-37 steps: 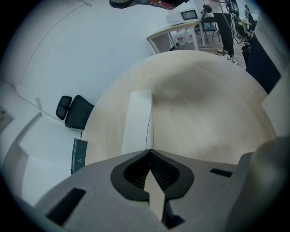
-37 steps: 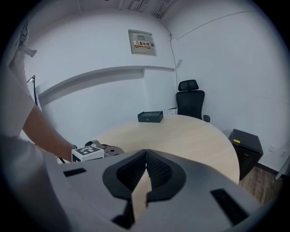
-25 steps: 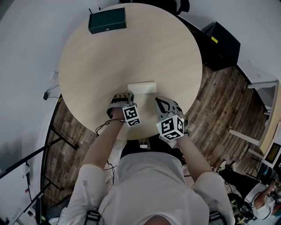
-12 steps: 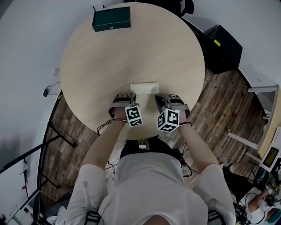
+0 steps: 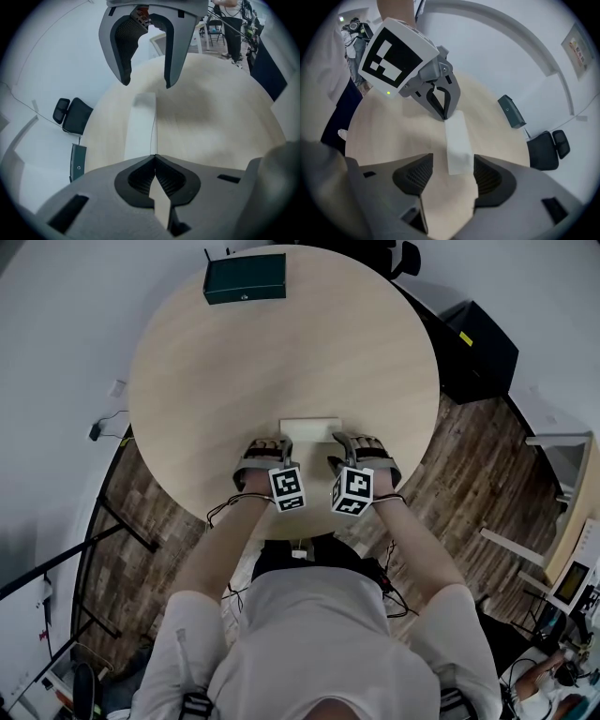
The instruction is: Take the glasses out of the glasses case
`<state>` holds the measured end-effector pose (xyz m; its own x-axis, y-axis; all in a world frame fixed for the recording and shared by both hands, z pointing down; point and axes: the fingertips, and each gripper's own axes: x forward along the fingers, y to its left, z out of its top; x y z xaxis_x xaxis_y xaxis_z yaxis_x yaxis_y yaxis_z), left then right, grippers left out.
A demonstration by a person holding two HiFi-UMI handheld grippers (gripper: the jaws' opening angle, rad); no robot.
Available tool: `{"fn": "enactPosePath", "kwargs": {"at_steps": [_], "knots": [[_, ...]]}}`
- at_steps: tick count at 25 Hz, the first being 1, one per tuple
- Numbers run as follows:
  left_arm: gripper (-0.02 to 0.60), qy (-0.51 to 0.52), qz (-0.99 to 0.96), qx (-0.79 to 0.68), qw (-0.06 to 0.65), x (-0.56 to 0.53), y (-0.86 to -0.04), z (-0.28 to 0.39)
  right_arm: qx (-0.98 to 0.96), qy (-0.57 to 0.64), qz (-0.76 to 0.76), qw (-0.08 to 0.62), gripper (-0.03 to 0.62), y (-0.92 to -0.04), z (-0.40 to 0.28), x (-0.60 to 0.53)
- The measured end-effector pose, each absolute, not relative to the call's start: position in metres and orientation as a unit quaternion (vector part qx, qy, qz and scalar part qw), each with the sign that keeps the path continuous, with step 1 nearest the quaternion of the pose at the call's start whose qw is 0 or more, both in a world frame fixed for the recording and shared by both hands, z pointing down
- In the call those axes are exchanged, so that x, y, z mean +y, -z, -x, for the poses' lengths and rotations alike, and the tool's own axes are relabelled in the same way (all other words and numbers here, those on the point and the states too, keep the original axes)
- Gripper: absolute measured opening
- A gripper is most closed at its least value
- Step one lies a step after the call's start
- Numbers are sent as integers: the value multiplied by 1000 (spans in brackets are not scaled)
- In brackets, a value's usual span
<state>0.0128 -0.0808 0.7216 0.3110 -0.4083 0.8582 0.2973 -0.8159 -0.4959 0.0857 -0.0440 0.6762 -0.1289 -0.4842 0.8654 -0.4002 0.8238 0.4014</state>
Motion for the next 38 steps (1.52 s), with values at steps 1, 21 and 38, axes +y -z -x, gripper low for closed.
{"fn": "enactPosePath", "kwargs": {"at_steps": [1,21,38], "knots": [[9,586,752,36,302,-81,-722,-13,-749,38,-292,594,242,-678,-86,-45],[9,585,748,20,312,-83,-723,-13,-741,55,-238,626,262,-714,-88,-85],[9,590,742,13,317,-84,-722,-12,-764,-6,-197,614,261,-720,-90,-89]]}}
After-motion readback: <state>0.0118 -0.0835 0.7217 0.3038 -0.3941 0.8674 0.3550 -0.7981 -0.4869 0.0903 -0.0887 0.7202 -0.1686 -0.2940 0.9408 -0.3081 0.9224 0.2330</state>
